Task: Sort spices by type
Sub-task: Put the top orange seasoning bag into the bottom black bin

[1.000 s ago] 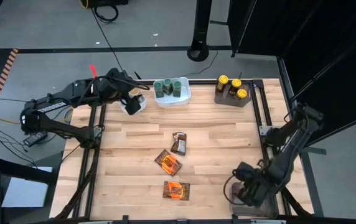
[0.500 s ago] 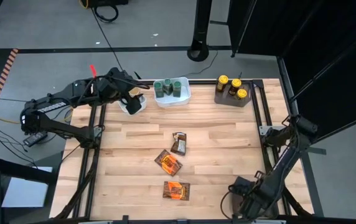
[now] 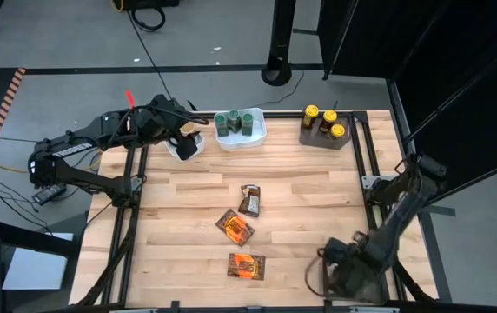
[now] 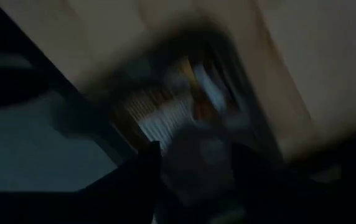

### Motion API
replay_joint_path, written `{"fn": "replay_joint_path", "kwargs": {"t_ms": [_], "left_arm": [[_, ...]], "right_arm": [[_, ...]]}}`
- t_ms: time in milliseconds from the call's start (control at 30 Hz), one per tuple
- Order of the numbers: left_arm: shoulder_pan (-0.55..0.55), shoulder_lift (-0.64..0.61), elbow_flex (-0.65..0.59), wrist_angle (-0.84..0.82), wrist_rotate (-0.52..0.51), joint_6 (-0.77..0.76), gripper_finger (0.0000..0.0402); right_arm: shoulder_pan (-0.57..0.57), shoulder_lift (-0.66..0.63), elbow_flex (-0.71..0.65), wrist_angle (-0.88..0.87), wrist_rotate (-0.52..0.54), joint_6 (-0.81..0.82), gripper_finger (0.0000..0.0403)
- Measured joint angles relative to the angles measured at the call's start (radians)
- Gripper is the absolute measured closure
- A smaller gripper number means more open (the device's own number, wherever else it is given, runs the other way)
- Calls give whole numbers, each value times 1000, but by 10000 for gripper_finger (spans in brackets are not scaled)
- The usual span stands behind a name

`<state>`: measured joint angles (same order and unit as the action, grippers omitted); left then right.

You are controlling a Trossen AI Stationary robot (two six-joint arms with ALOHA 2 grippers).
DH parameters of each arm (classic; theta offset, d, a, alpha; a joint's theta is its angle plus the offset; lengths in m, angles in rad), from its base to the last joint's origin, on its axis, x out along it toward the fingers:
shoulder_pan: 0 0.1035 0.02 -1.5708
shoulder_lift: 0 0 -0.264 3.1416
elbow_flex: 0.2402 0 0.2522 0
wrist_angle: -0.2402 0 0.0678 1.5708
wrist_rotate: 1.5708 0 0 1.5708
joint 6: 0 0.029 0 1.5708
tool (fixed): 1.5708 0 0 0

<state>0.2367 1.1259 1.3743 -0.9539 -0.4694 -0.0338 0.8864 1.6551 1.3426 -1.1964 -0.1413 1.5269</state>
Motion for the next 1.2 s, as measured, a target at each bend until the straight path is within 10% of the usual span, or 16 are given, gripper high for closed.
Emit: {"fn": "replay_joint_path", "kwargs": {"t_ms": [367, 633, 1200], "left_arm": [[0, 0, 0, -1, 0, -1, 69], [0, 0, 0, -2, 0, -1, 69], [0, 0, 0, -17, 0, -24, 69]], "right_arm": [[-465, -30, 1, 284, 339, -726, 180], [-725, 74, 1, 610, 289, -1360, 142], [-822, 411, 146, 670, 222, -1602, 8]]}}
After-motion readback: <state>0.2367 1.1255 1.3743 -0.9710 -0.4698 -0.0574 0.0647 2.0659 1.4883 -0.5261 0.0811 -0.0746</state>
